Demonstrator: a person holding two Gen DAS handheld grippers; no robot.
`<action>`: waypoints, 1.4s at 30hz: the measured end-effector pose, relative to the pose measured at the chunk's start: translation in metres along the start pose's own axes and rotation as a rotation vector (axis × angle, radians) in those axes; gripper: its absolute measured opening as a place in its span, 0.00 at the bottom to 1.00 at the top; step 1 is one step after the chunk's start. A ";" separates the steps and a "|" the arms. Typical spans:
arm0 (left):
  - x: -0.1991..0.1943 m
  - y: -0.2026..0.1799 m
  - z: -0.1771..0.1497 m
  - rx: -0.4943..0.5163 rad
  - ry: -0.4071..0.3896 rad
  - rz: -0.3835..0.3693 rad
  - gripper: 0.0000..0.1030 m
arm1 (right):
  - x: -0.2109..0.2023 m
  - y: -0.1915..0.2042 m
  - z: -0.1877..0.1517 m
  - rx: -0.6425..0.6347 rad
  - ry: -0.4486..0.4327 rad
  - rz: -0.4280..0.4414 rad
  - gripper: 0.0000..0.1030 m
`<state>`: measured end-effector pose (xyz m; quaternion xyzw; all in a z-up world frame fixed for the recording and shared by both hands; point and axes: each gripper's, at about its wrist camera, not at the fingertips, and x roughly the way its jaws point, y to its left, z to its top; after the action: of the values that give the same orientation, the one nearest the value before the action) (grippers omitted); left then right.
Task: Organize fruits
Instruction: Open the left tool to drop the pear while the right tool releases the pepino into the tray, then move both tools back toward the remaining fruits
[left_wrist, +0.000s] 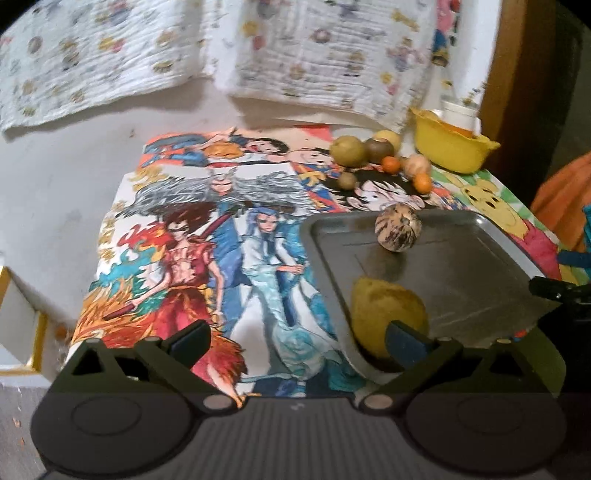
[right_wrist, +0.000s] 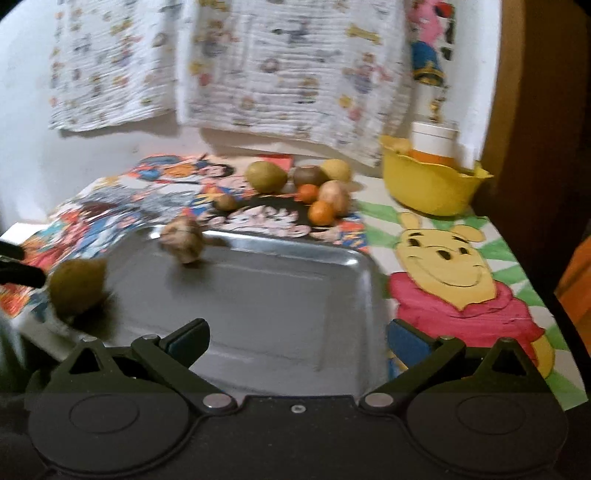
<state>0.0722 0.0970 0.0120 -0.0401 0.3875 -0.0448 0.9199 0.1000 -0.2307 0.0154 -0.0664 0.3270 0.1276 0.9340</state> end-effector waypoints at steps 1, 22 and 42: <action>0.001 0.003 0.002 -0.014 0.004 0.003 0.99 | 0.002 -0.004 0.002 0.006 -0.002 -0.015 0.99; 0.059 0.025 0.072 -0.039 0.052 0.046 1.00 | 0.071 -0.003 0.059 -0.023 0.026 -0.028 0.99; 0.152 -0.030 0.160 0.165 0.047 -0.070 0.99 | 0.147 -0.026 0.111 0.056 0.079 -0.012 0.99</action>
<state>0.2916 0.0557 0.0190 0.0233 0.4025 -0.1094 0.9085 0.2846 -0.2038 0.0105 -0.0471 0.3667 0.1102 0.9226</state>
